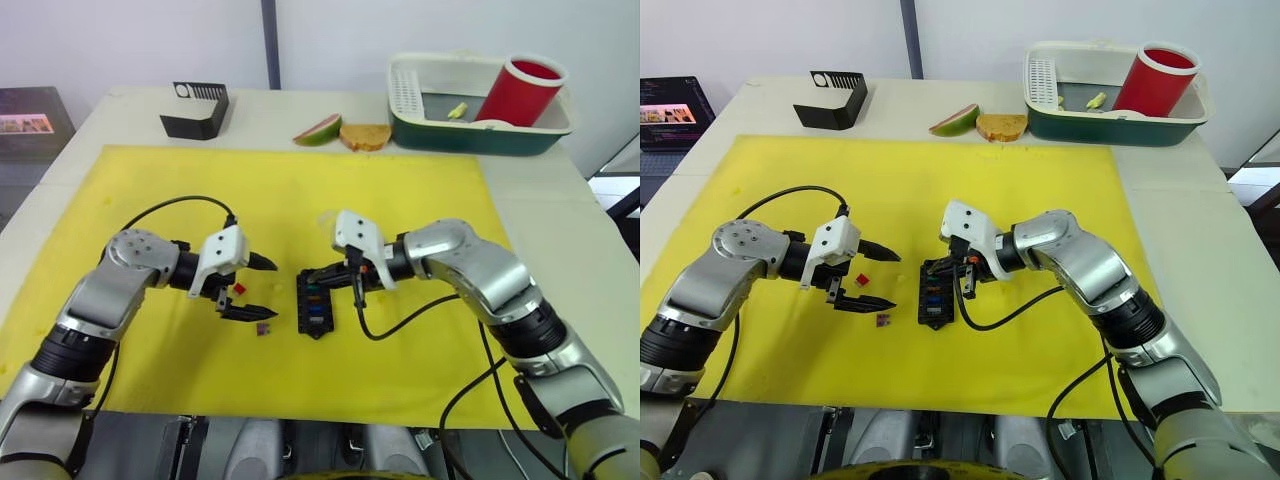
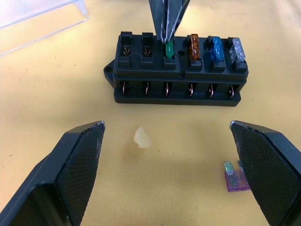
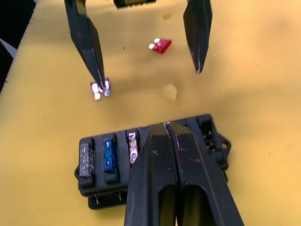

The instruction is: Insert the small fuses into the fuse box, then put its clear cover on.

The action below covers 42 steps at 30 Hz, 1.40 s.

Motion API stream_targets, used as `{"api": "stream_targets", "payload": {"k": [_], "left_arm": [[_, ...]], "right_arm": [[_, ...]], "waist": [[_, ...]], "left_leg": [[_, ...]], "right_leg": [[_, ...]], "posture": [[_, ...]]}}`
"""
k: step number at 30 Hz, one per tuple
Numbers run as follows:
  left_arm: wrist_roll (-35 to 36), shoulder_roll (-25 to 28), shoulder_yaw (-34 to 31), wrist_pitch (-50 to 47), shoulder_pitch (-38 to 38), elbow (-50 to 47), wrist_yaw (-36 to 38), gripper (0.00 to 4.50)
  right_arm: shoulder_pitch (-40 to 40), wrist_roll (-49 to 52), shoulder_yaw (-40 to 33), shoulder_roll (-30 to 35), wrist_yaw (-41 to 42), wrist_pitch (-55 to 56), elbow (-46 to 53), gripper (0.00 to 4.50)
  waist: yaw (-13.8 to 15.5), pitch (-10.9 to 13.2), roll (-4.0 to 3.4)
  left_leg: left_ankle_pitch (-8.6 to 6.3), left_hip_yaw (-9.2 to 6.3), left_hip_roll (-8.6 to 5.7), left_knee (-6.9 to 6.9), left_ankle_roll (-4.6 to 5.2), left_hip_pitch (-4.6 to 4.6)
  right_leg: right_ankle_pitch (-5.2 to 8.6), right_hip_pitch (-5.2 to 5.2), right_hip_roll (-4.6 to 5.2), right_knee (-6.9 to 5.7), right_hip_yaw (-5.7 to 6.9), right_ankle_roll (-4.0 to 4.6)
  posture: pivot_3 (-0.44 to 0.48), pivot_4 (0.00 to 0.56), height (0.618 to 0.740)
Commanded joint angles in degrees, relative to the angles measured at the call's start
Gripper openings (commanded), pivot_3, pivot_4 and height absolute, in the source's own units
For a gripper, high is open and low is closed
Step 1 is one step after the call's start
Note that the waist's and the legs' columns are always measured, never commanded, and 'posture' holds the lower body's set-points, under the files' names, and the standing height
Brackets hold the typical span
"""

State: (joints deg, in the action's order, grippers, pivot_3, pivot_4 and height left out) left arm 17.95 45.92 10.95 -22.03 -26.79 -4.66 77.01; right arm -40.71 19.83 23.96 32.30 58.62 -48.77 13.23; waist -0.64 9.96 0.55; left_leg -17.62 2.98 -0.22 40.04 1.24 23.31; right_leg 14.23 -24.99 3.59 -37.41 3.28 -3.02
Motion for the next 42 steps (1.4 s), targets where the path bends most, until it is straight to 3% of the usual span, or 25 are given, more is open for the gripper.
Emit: {"api": "stream_targets", "payload": {"k": [1,11,19,23,27,30,35,38,42], "left_arm": [[0.1,0.1,-0.5,0.5,-0.1,-1.5,-0.2,4.5],[0.6,0.7,-1.3,-0.2,0.8,-2.5,-0.5,4.5],[7.9,1.8,-6.3,-8.3,-0.2,-6.9,-0.9,4.5],[12.9,5.3,-10.9,-13.6,0.6,-10.0,-0.5,4.5],[16.2,11.4,-16.9,-17.5,3.3,-11.1,0.4,4.5],[16.7,15.6,-21.2,-17.7,6.6,-9.9,1.1,4.5],[13.4,22.4,-28.8,-12.9,17.0,-5.0,5.4,4.5],[11.3,24.2,-31.8,-9.4,21.7,-1.5,6.5,4.5],[11.2,24.4,-33.8,-8.2,24.6,-0.7,6.7,4.5]], "right_arm": [[0.8,-1.6,1.1,1.1,0.7,2.0,0.1,0.03],[2.5,-4.2,3.9,3.0,2.3,3.7,-0.5,0.03],[-1.4,7.4,-8.5,-1.7,0.7,-3.6,4.7,0.03],[-2.0,12.5,-14.2,1.2,1.1,-7.2,9.1,0.03],[0.9,13.0,-18.3,10.9,4.3,-5.5,11.9,0.03],[3.9,13.6,-21.9,18.5,7.5,-3.4,11.8,0.83],[12.8,11.1,-28.3,31.7,14.2,3.0,7.7,3.25],[17.4,9.3,-30.7,36.0,16.0,7.0,4.3,4.44],[20.1,8.0,-32.6,38.1,16.9,10.9,0.7,4.44]], "waist": [[0.0,0.0,0.0],[0.1,0.0,0.01],[0.0,0.0,0.01],[0.0,0.0,0.01],[0.1,0.0,-0.01],[0.1,0.0,-0.01],[-0.1,0.0,-0.06],[-0.1,0.0,-0.07],[0.0,0.1,-0.08]], "left_leg": [[0.0,0.0,0.0,0.0,0.0,0.0],[0.0,0.0,0.0,0.0,0.0,-0.03],[0.0,-0.03,0.01,0.0,0.0,-0.01],[0.0,-0.05,0.01,0.0,0.0,0.0],[0.0,-0.08,0.01,-0.02,0.0,0.01],[-0.01,-0.09,0.0,-0.02,0.01,0.01],[-0.01,-0.07,0.02,-0.09,0.0,-0.02],[0.0,-0.07,0.03,-0.09,-0.02,-0.04],[-0.01,-0.06,0.04,-0.09,-0.03,-0.03]], "right_leg": [[0.0,0.0,0.0,0.0,0.0,0.0],[0.0,0.03,0.0,0.0,0.0,0.0],[0.0,0.03,0.0,0.02,0.0,0.0],[0.0,0.01,0.01,0.01,0.0,0.0],[0.0,0.02,0.02,0.09,0.0,0.0],[0.0,0.06,0.05,0.17,0.0,0.0],[0.01,0.03,0.04,0.17,0.0,0.02],[0.02,0.04,0.05,0.17,-0.01,0.03],[0.09,0.03,0.11,0.18,-0.02,0.15]], "posture": [[0.0,0.15,0.74],[0.0,0.15,0.74],[0.0,0.15,0.74],[0.0,0.15,0.74],[0.0,0.15,0.74],[0.0,0.15,0.74],[0.0,0.15,0.74],[0.0,0.15,0.74],[0.0,0.15,0.74]]}}
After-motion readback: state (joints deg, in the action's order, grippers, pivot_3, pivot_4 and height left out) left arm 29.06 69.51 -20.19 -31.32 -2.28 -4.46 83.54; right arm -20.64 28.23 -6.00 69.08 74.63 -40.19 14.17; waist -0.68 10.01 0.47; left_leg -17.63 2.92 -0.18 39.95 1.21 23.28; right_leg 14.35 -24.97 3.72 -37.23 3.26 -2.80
